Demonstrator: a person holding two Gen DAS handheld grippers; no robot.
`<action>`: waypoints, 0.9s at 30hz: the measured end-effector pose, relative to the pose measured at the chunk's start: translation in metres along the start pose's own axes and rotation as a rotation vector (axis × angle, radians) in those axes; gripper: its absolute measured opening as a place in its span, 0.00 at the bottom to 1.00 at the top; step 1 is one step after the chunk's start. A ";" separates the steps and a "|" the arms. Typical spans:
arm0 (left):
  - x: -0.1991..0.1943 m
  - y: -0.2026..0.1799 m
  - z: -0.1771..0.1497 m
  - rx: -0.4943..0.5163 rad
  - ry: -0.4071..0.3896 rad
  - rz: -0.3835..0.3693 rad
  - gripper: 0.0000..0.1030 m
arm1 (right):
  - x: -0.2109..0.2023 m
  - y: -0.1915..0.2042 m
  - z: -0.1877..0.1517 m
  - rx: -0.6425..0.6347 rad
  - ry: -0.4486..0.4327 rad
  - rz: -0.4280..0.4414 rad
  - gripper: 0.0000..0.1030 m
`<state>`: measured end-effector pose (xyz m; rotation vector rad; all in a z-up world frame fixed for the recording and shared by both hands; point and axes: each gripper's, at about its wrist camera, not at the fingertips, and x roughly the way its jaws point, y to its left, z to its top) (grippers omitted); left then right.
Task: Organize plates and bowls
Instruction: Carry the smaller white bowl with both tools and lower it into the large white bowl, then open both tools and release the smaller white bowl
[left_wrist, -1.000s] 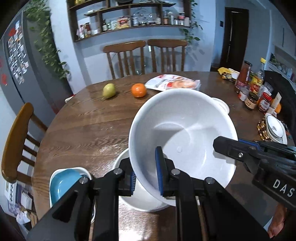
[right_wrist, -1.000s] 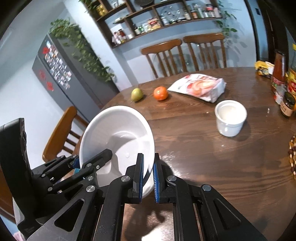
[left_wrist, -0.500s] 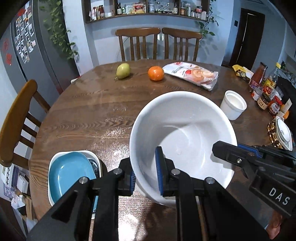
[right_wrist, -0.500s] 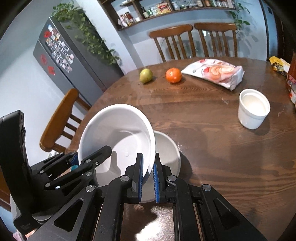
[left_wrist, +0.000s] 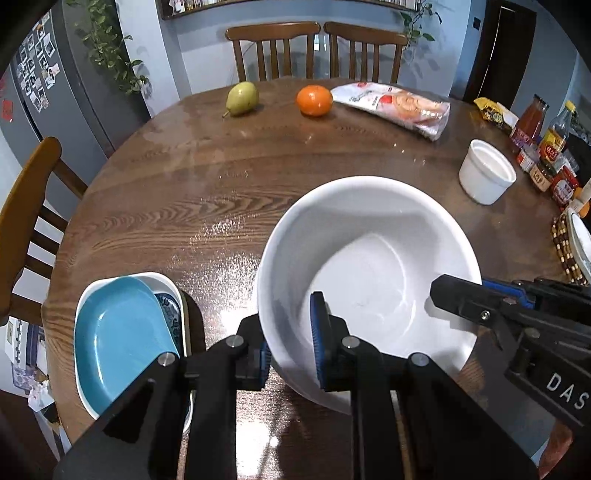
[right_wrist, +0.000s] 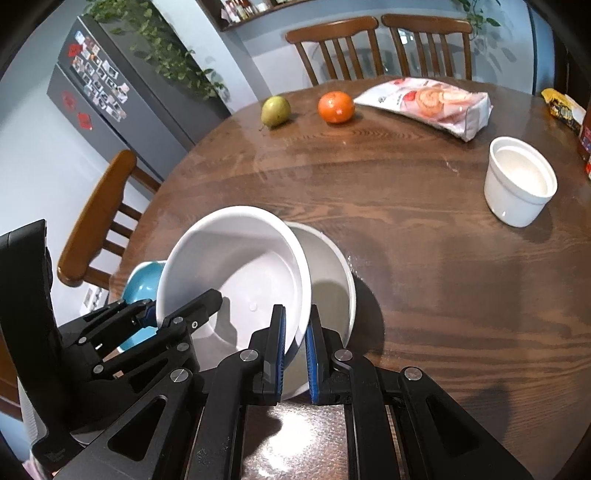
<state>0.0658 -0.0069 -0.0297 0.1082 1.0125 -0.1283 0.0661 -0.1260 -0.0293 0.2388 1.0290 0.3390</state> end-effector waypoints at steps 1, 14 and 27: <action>0.003 0.001 -0.001 0.002 0.005 0.002 0.15 | 0.002 0.000 0.000 -0.002 0.007 -0.004 0.11; 0.015 -0.004 -0.002 0.034 0.022 0.010 0.15 | 0.013 -0.001 -0.001 -0.005 0.033 -0.047 0.11; 0.006 -0.008 0.003 0.029 -0.003 -0.020 0.46 | 0.001 0.000 0.000 0.000 -0.013 -0.076 0.27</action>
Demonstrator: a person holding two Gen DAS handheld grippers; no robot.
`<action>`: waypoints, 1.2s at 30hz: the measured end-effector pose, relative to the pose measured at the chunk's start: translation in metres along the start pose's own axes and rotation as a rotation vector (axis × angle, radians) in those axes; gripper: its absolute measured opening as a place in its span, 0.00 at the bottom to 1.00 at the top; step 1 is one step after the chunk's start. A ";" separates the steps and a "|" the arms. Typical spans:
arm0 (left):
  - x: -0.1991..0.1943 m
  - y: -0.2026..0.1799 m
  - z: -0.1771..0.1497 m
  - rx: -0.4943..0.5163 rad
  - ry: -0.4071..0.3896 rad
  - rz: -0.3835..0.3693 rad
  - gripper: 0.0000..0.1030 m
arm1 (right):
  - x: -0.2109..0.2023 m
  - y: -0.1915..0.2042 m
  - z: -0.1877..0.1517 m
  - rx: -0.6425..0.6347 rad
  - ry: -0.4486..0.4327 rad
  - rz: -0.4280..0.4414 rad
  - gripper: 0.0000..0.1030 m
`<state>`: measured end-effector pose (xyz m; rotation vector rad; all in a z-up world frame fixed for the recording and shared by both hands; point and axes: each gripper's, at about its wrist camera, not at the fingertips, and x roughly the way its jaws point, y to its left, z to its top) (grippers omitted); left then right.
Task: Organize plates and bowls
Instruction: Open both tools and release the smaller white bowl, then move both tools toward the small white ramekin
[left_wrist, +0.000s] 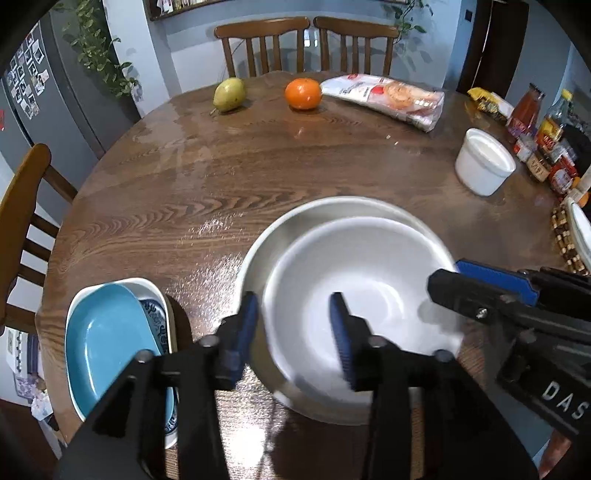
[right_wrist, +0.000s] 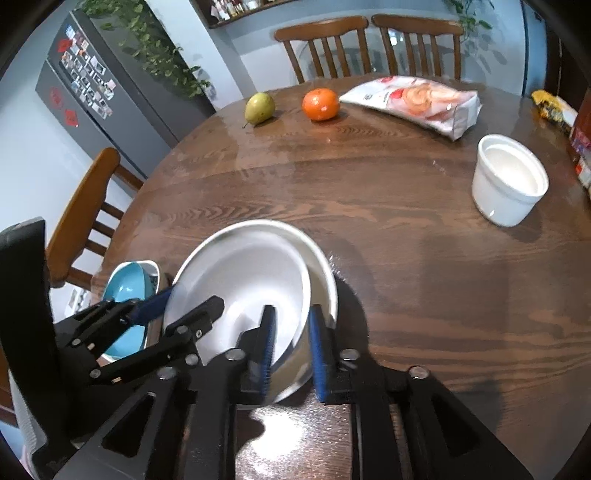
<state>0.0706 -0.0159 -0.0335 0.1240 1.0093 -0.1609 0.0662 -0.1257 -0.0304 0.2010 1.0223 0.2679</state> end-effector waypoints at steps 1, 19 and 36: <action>-0.003 0.000 0.001 -0.002 -0.008 -0.007 0.55 | -0.003 0.000 0.000 -0.002 -0.014 -0.008 0.37; -0.035 -0.007 -0.006 -0.029 -0.041 -0.046 0.77 | -0.047 -0.066 -0.025 0.185 -0.099 -0.064 0.43; -0.081 -0.095 0.013 0.175 -0.154 -0.129 0.77 | -0.141 -0.131 -0.048 0.302 -0.277 -0.111 0.43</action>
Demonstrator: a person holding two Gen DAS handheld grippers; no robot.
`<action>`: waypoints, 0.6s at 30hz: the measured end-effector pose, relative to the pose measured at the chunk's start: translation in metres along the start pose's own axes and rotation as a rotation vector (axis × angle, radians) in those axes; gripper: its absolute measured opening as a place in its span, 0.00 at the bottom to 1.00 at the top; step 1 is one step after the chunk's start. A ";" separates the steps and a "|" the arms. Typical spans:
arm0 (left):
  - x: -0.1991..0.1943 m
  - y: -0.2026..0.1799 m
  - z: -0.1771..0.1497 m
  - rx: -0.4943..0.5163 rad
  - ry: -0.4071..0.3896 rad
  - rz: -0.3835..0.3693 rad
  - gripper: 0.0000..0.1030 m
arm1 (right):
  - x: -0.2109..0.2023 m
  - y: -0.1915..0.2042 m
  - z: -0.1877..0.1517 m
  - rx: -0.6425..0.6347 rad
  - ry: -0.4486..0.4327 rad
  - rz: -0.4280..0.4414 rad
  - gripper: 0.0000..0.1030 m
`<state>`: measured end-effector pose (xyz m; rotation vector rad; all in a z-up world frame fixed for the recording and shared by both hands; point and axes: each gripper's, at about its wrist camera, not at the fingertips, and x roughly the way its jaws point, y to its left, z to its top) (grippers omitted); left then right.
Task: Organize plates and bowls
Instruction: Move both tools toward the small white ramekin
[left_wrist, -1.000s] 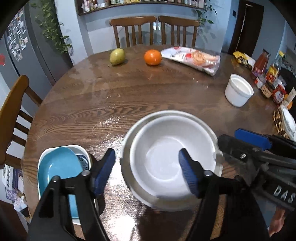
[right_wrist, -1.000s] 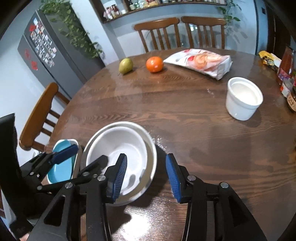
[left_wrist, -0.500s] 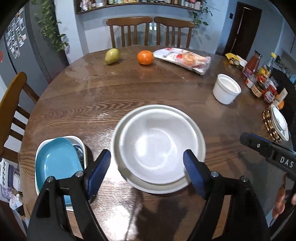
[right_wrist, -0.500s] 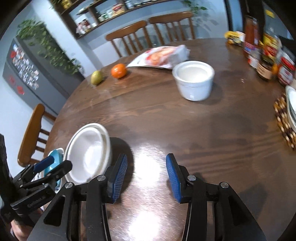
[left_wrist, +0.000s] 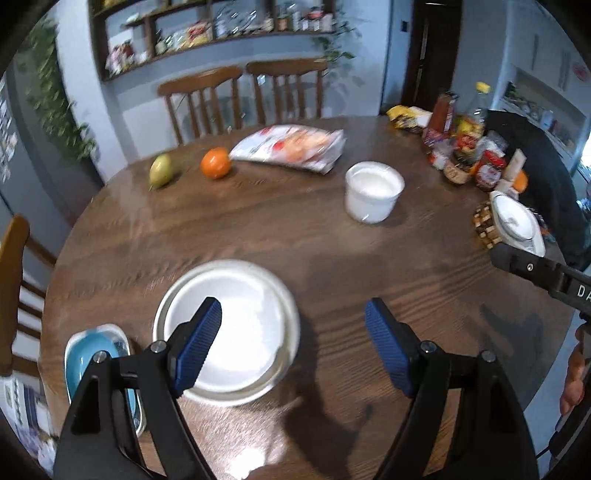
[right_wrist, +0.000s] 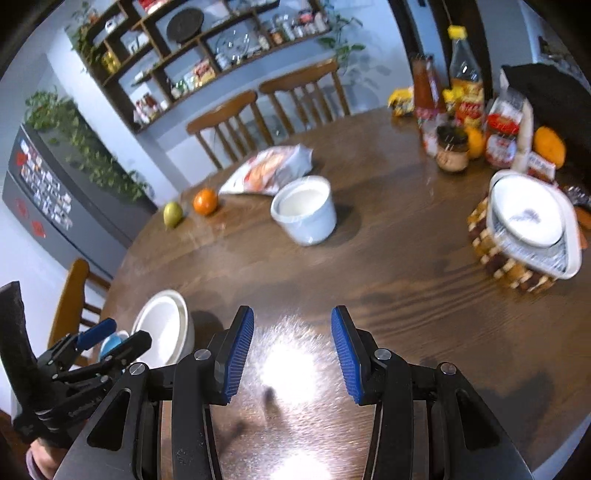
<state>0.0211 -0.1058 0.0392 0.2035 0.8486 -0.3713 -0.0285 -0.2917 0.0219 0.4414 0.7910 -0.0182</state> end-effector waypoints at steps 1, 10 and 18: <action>-0.003 -0.004 0.004 0.011 -0.009 -0.007 0.77 | -0.007 -0.002 0.004 -0.001 -0.015 0.001 0.43; -0.036 -0.043 0.077 0.097 -0.138 -0.032 0.78 | -0.052 -0.017 0.054 -0.041 -0.125 -0.026 0.43; -0.058 -0.059 0.142 0.094 -0.271 0.026 0.85 | -0.064 -0.011 0.105 -0.109 -0.183 -0.024 0.43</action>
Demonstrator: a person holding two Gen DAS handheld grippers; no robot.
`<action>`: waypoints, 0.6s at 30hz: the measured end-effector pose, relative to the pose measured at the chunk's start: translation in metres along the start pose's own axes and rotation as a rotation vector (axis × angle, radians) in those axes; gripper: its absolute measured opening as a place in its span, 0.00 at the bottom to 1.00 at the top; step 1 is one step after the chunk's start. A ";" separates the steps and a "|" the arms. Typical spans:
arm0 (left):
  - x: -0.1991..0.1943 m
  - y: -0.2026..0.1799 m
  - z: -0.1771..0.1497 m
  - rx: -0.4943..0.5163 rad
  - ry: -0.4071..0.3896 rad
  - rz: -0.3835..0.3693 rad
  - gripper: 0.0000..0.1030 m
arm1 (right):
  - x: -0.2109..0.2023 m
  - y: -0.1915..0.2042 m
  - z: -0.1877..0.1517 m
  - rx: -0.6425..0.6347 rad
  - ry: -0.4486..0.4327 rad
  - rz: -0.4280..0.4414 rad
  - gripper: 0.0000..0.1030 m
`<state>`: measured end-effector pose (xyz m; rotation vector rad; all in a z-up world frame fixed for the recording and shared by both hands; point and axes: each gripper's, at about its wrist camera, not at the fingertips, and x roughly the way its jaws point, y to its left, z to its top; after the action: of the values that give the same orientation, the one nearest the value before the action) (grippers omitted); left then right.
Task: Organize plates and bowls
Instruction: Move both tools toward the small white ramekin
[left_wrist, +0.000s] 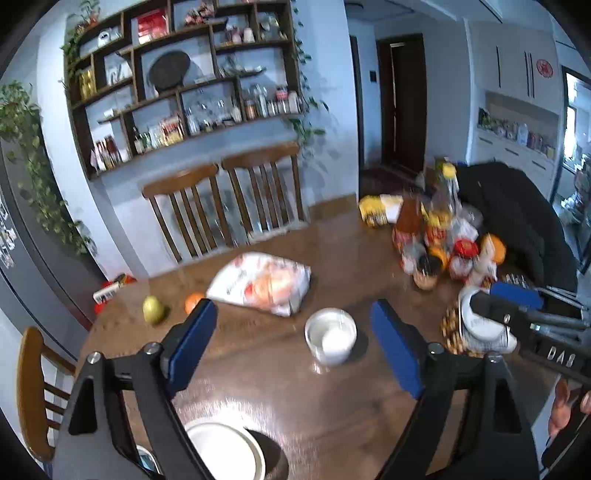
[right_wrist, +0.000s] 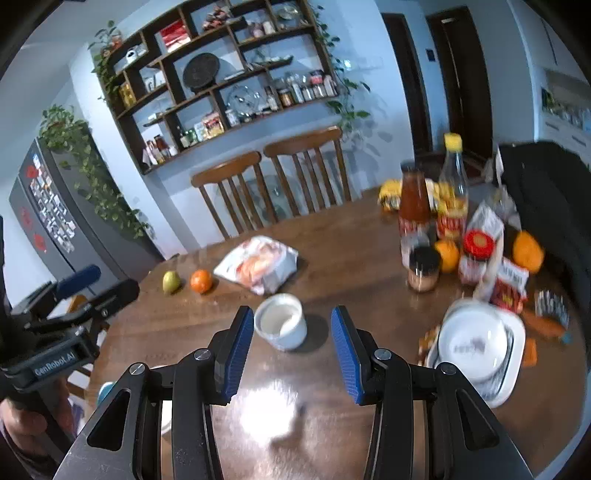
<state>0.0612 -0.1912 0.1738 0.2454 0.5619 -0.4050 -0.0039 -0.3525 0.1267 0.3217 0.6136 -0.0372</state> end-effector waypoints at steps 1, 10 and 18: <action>0.003 0.000 0.006 -0.004 -0.004 0.009 0.85 | 0.002 0.002 0.009 -0.014 -0.009 0.007 0.43; 0.072 0.010 0.006 -0.090 0.110 0.078 0.85 | 0.056 0.001 0.045 -0.060 0.038 0.019 0.43; 0.143 0.011 -0.039 -0.125 0.285 0.123 0.85 | 0.140 -0.011 0.020 -0.061 0.213 0.032 0.43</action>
<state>0.1579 -0.2121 0.0633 0.2179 0.8441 -0.2149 0.1205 -0.3611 0.0592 0.2779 0.8190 0.0476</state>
